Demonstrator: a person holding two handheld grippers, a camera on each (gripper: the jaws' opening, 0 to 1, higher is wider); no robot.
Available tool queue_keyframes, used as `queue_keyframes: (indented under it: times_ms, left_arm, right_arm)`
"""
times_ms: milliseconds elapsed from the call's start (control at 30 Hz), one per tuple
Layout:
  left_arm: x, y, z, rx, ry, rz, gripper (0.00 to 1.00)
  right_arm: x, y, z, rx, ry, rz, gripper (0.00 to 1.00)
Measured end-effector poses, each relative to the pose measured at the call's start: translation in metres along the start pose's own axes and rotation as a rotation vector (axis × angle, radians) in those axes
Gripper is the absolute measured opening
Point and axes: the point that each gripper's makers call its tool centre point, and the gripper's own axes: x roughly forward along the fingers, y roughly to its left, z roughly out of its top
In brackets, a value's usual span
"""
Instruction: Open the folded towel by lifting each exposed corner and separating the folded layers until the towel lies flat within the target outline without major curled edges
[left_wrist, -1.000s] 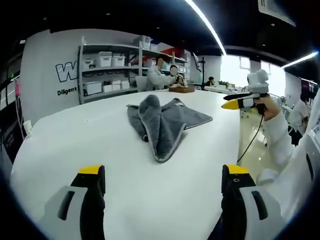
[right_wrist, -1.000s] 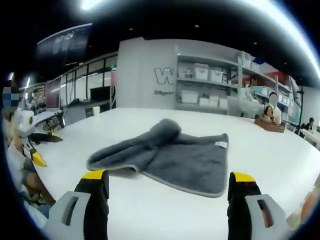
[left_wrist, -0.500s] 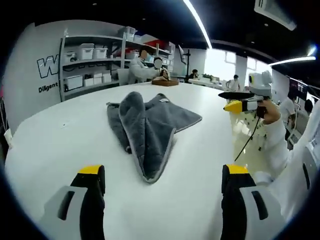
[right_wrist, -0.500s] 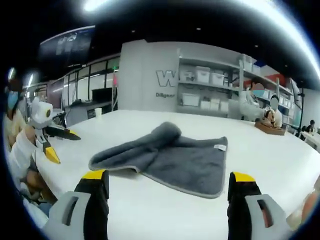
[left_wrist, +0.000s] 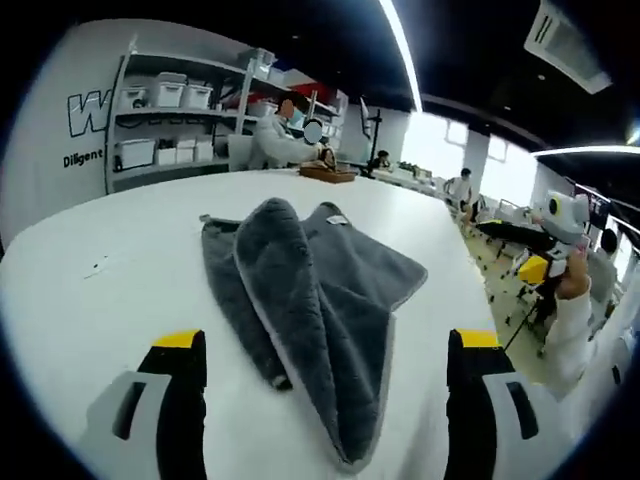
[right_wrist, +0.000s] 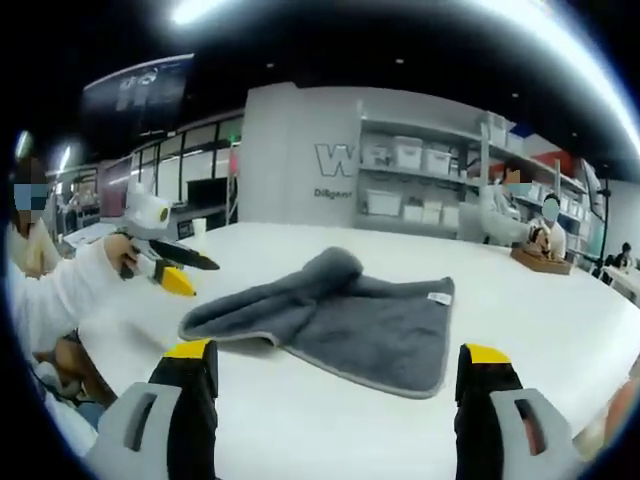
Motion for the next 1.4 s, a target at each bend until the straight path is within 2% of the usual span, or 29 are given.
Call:
queue_keyframes:
  times_ms: [67, 233, 300, 433, 667, 733, 833, 1067, 1267, 1400]
  left_arm:
    - [0.013, 0.009, 0.005, 0.038, 0.015, 0.016, 0.99]
    - [0.047, 0.034, 0.020, 0.028, 0.028, 0.006, 0.99]
    - [0.058, 0.042, 0.022, 0.050, 0.041, 0.003, 0.99]
    - [0.076, 0.054, 0.031, 0.121, 0.019, 0.004, 0.97]
    - [0.101, 0.082, 0.043, 0.075, -0.016, 0.000, 0.88]
    - [0.107, 0.091, 0.052, 0.040, -0.063, 0.011, 0.82]
    - [0.115, 0.100, 0.056, 0.030, -0.077, 0.028, 0.73]
    - [0.133, 0.107, 0.053, 0.022, -0.046, 0.037, 0.64]
    - [0.147, 0.099, 0.047, 0.012, -0.029, 0.022, 0.48]
    - [0.153, 0.092, 0.044, -0.021, -0.035, 0.002, 0.33]
  right_arm:
    - [0.000, 0.000, 0.000, 0.005, 0.000, 0.002, 0.99]
    - [0.000, -0.003, -0.001, 0.010, 0.000, -0.005, 0.99]
    - [-0.001, -0.004, -0.002, 0.012, -0.001, -0.006, 0.99]
    - [-0.001, -0.006, -0.003, 0.017, -0.001, -0.006, 0.99]
    - [0.001, -0.008, -0.005, 0.027, 0.003, -0.001, 0.99]
    - [0.001, -0.008, -0.006, 0.030, 0.003, 0.002, 0.99]
    - [0.002, -0.009, -0.007, 0.034, 0.004, 0.003, 0.99]
    - [0.003, -0.014, -0.009, 0.057, 0.003, -0.004, 0.99]
    - [0.005, -0.016, -0.013, 0.064, 0.012, -0.004, 0.99]
    - [0.005, -0.017, -0.015, 0.064, 0.020, -0.006, 0.99]
